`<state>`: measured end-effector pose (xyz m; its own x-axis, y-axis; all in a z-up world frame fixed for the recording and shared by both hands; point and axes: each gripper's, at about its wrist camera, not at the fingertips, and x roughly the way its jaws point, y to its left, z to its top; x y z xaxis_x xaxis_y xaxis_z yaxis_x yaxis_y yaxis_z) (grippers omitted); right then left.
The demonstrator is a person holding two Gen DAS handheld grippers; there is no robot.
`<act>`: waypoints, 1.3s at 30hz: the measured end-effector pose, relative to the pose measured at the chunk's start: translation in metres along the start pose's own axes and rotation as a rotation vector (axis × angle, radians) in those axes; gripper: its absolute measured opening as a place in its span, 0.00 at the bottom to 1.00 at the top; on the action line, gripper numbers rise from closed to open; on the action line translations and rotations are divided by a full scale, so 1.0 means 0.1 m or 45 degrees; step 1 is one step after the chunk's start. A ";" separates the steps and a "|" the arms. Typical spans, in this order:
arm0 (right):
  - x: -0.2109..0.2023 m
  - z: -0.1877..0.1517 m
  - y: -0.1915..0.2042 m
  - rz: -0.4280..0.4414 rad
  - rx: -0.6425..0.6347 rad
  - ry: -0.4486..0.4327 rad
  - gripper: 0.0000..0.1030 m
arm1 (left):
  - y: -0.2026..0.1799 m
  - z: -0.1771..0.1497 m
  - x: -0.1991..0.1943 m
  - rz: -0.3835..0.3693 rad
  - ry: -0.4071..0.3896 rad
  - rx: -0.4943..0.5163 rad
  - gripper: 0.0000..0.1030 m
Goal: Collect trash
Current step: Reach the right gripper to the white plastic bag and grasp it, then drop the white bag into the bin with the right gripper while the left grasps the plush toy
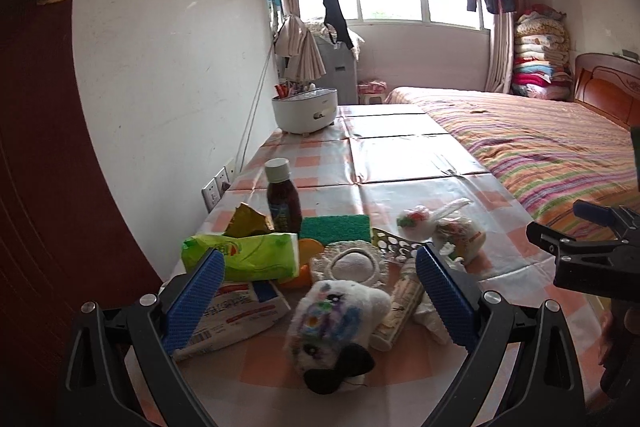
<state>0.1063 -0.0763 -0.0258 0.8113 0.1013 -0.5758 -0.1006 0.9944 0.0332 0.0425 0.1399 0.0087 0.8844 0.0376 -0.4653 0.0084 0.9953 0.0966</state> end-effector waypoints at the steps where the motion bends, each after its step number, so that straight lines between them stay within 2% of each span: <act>1: 0.10 0.04 0.04 0.020 -0.017 0.016 0.94 | 0.07 0.00 0.01 0.006 -0.001 -0.014 0.91; 10: 0.90 0.17 0.32 0.097 -0.100 0.223 0.94 | 0.44 -0.08 0.13 0.030 0.034 -0.066 0.91; 17: 1.25 0.20 0.36 0.142 -0.076 0.348 0.75 | 0.59 -0.15 0.18 0.038 0.054 -0.074 0.91; 21: 1.28 0.20 0.31 0.181 -0.013 0.382 0.63 | 0.67 -0.18 0.18 0.040 0.066 -0.081 0.91; 23: 1.22 0.21 0.27 0.180 0.013 0.367 0.56 | 0.68 -0.20 0.18 0.032 0.076 -0.078 0.91; 29: 0.74 0.35 0.04 0.174 0.104 0.196 0.53 | 0.69 -0.26 0.14 -0.044 0.090 -0.066 0.91; 34: 0.22 0.35 -0.09 0.205 0.175 0.066 0.53 | 0.47 -0.30 0.25 -0.206 0.200 -0.014 0.91; 39: -0.20 0.32 -0.13 0.247 0.212 -0.037 0.53 | 0.11 -0.36 0.42 -0.268 0.308 0.077 0.91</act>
<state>0.1096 -0.0897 0.0110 0.8025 0.2888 -0.5221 -0.1614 0.9475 0.2760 0.0628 0.1561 -0.0416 0.7236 -0.1412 -0.6756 0.2134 0.9767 0.0244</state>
